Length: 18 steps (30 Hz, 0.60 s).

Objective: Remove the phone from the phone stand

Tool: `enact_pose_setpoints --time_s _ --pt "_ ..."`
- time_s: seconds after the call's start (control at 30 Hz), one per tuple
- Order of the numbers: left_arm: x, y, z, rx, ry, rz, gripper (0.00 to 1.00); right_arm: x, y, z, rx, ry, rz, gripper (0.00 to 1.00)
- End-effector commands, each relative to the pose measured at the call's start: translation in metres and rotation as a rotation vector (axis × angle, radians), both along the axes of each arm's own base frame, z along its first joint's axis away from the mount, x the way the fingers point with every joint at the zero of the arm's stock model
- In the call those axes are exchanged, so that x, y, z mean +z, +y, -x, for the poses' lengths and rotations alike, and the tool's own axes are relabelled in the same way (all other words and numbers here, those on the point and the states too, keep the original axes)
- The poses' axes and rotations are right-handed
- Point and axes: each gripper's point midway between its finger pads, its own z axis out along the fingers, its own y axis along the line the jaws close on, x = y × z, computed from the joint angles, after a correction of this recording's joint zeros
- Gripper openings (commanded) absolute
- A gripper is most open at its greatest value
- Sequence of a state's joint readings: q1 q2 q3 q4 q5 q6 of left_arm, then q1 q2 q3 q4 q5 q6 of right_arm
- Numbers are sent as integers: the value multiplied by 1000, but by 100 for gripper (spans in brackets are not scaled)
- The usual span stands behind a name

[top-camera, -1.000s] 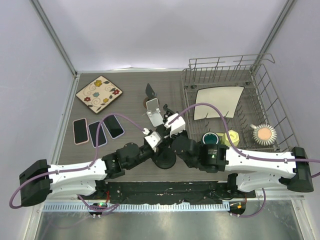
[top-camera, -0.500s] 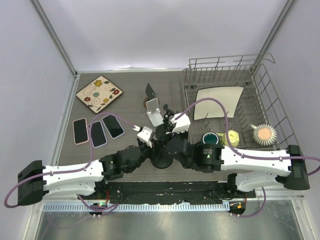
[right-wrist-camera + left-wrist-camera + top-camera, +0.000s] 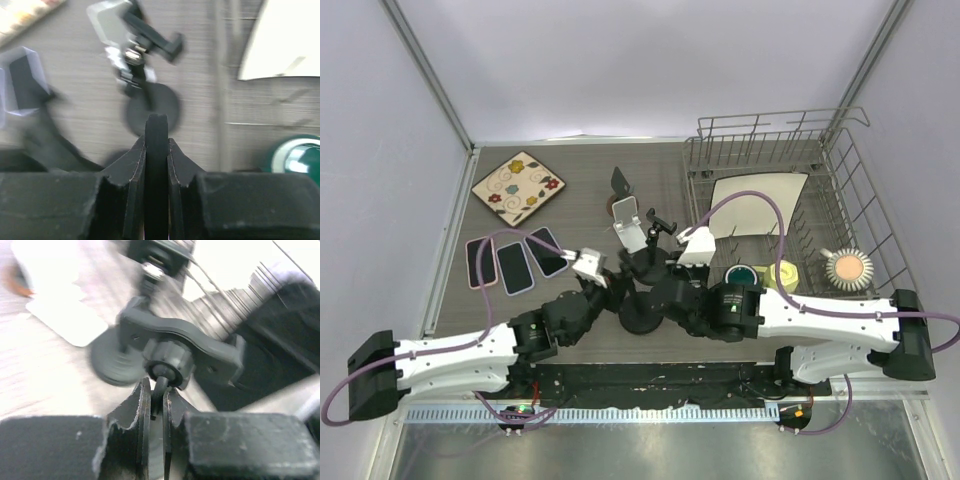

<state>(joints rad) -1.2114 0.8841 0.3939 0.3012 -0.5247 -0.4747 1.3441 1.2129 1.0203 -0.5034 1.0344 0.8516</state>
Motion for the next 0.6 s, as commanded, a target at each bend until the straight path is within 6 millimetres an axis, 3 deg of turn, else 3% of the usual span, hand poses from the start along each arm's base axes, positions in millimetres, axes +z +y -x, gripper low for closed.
enact_pose_setpoints --time_s 0.0,0.23,0.33,0.37,0.43,0.47,0.57 --pt "-10 77 -45 433 -5 -3 0 -28 -87 -2 -101 -14 503 1" --pt "-10 80 -44 418 -20 -15 0 -26 -85 -4 -63 -6 502 1" --pt "-4 72 -44 377 -44 -2 0 -20 -70 -3 30 -16 446 1" --pt "-5 71 -44 363 -62 -28 0 -7 -62 -3 54 -40 354 1" --pt "4 61 -44 319 -91 -25 0 -1 -52 1 139 -53 325 1" --pt "6 58 -44 299 -111 -51 0 14 -47 2 164 -83 247 1" --pt "14 40 -43 219 -142 -60 2 29 -33 9 261 -116 172 1"
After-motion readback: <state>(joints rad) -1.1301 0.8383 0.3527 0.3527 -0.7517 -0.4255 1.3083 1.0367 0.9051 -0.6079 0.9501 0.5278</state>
